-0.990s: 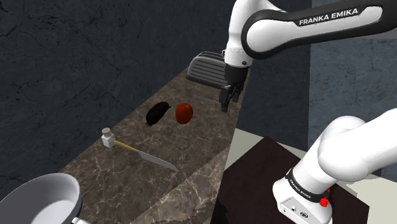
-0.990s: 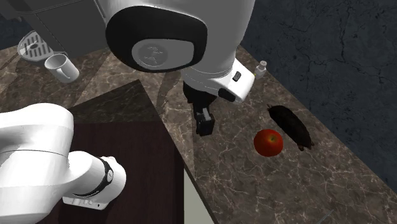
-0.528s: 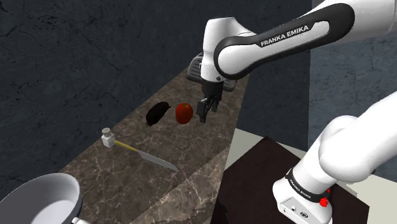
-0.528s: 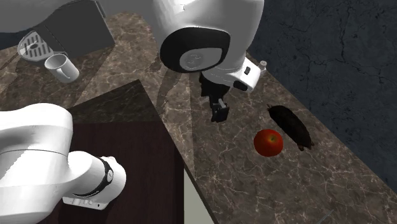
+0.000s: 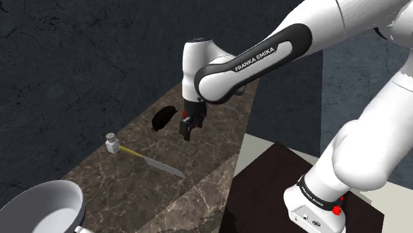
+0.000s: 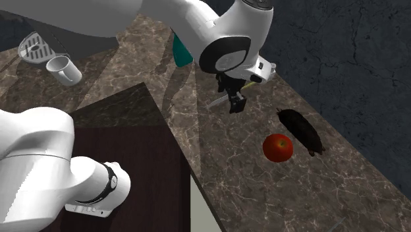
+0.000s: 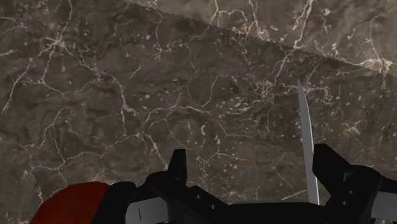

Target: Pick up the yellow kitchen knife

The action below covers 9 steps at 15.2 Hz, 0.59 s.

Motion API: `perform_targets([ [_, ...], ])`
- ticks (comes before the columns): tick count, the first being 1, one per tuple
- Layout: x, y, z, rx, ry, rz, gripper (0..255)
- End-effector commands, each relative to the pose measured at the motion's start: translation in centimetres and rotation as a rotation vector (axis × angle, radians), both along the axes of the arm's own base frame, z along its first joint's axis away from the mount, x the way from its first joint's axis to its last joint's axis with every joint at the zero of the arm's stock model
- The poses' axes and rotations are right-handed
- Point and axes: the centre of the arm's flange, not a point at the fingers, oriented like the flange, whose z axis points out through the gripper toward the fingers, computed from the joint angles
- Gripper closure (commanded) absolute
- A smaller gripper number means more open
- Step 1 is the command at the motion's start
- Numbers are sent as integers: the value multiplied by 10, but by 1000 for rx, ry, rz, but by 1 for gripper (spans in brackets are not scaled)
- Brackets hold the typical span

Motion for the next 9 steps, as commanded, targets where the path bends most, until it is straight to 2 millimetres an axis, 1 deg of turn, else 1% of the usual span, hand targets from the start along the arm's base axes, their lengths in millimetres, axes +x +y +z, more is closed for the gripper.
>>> perform_targets([
  [1,12,17,-16,4,-6,18,0],
  [9,49,94,-73,17,-30,89,0],
])
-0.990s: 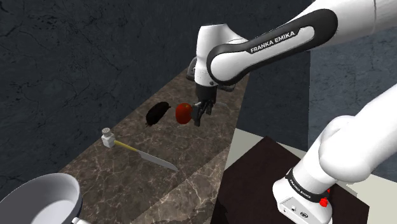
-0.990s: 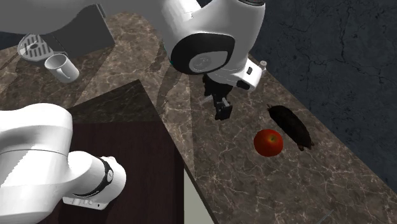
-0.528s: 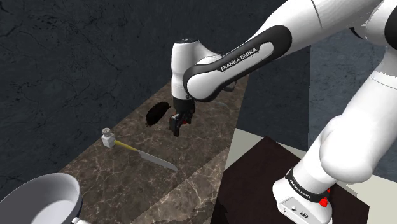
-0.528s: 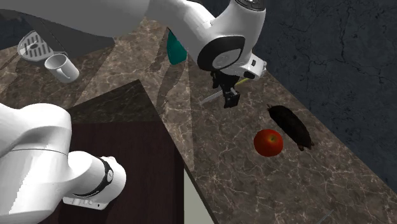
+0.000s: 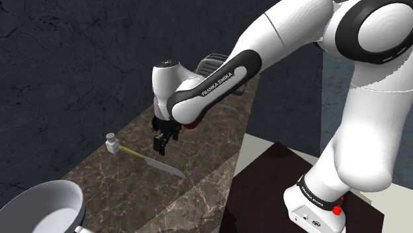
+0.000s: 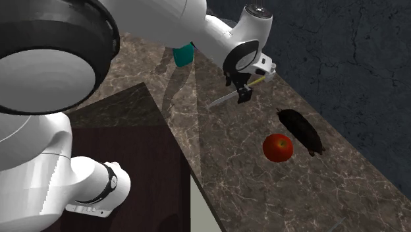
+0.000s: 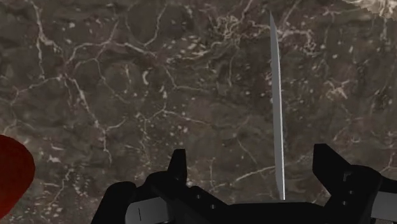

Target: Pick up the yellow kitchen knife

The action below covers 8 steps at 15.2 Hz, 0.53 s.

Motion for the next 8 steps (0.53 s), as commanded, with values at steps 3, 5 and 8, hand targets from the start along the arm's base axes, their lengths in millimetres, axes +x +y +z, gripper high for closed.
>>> perform_targets([
  [3,20,43,-26,6,-12,36,0],
  [5,29,63,-40,9,-18,53,0],
  [8,31,68,-54,10,-20,58,0],
])
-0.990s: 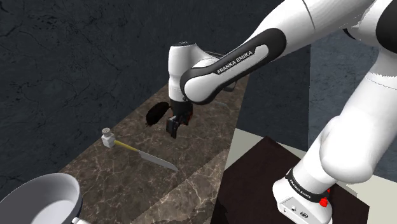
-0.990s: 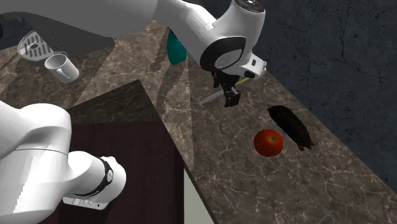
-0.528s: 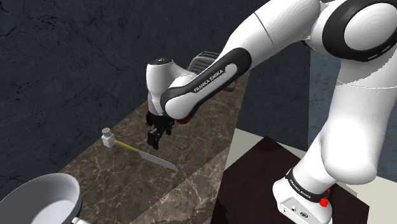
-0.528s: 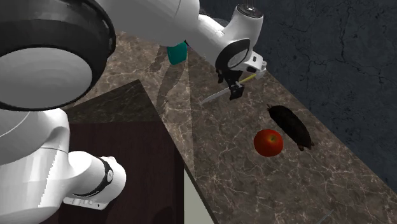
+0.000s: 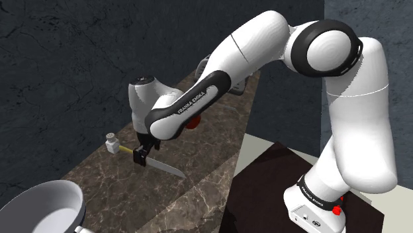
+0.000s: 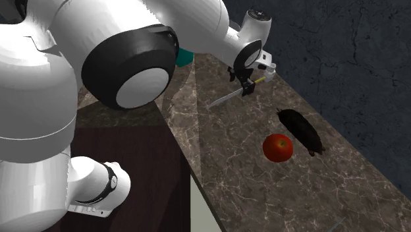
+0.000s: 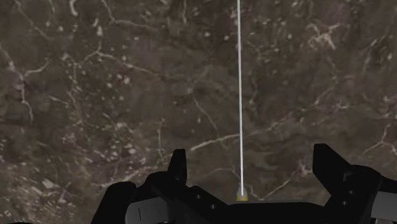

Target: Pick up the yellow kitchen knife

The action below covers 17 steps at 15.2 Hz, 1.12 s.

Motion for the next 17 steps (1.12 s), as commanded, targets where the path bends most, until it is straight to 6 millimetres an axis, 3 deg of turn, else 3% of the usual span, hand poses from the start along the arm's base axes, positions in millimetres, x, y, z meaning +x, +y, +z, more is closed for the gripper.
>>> perform_targets([
  [1,1,2,-11,0,-1,1,0],
  [7,1,2,-35,0,-1,1,0],
  [8,0,3,-35,0,-1,1,255],
  [17,1,2,-35,0,-1,1,255],
])
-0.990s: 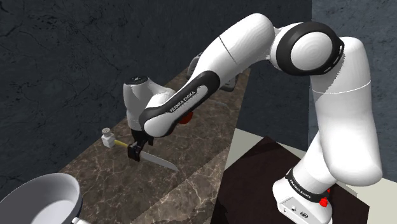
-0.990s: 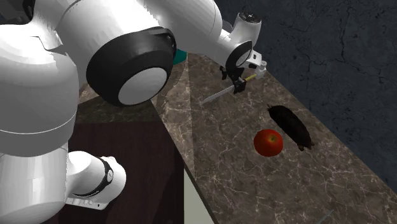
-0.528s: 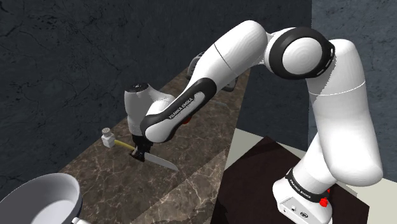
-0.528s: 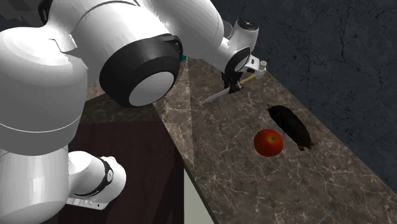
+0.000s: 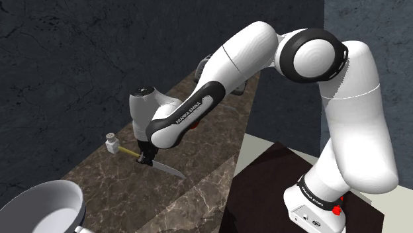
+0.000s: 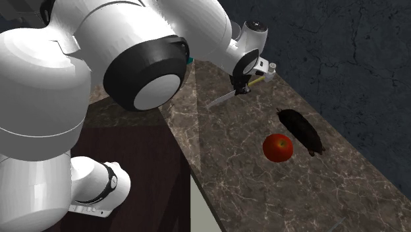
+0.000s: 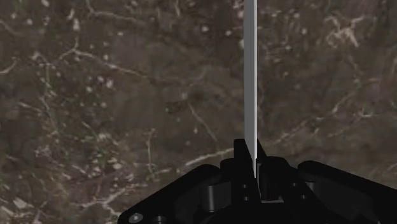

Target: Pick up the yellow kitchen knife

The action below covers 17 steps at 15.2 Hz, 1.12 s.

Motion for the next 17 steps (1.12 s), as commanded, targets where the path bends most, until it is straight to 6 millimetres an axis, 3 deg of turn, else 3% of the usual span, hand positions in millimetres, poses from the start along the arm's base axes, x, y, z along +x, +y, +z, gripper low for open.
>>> perform_targets([
  [1,0,0,5,0,0,0,255],
  [15,0,0,79,0,0,0,255],
  [17,0,0,80,0,0,0,255],
])
